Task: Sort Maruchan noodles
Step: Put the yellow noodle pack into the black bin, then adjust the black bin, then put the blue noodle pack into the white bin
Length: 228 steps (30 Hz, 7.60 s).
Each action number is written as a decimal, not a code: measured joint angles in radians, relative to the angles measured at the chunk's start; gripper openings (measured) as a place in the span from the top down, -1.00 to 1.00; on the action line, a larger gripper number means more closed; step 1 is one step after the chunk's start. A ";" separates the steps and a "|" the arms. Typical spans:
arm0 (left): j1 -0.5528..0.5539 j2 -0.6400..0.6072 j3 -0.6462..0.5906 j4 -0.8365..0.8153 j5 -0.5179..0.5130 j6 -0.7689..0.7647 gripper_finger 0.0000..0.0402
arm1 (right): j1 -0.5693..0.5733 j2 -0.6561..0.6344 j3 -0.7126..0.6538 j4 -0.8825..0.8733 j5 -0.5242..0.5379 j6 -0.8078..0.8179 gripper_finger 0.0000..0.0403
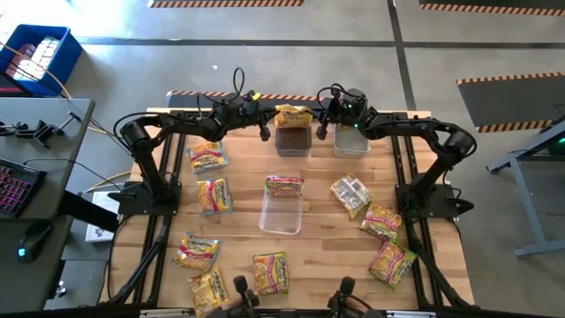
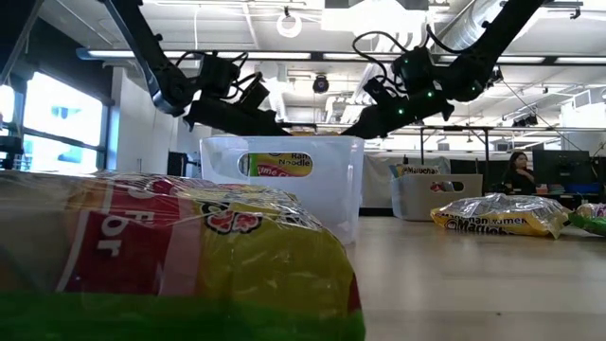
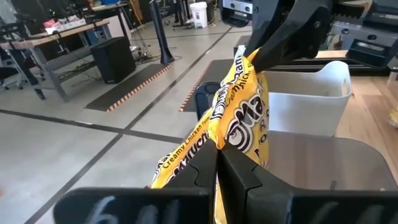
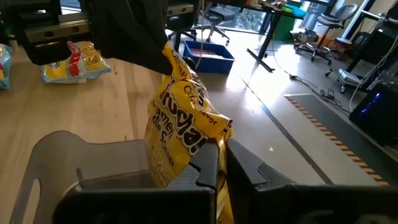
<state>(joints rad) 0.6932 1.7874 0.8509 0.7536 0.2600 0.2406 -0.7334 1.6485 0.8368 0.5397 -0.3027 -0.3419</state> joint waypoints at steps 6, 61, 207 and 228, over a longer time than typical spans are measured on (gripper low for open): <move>0.001 0.000 0.000 -0.016 -0.003 0.015 1.00 | 0.000 0.000 0.000 -0.005 0.002 -0.003 1.00; 0.000 -0.001 0.000 -0.082 -0.061 0.043 0.96 | 0.003 0.090 0.000 -0.062 0.078 -0.042 1.00; -0.074 -0.336 -0.287 -0.019 0.052 -0.167 1.00 | 0.310 -0.216 -0.350 0.198 0.221 0.161 1.00; -0.167 -0.702 -0.287 -0.830 0.042 -0.368 0.94 | 0.147 -0.216 -0.525 0.550 0.099 0.211 1.00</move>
<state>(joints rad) 0.5262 1.0857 0.5640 -0.0760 0.3024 -0.1274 -0.5862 1.4326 0.3119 1.0897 -0.2039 -0.1310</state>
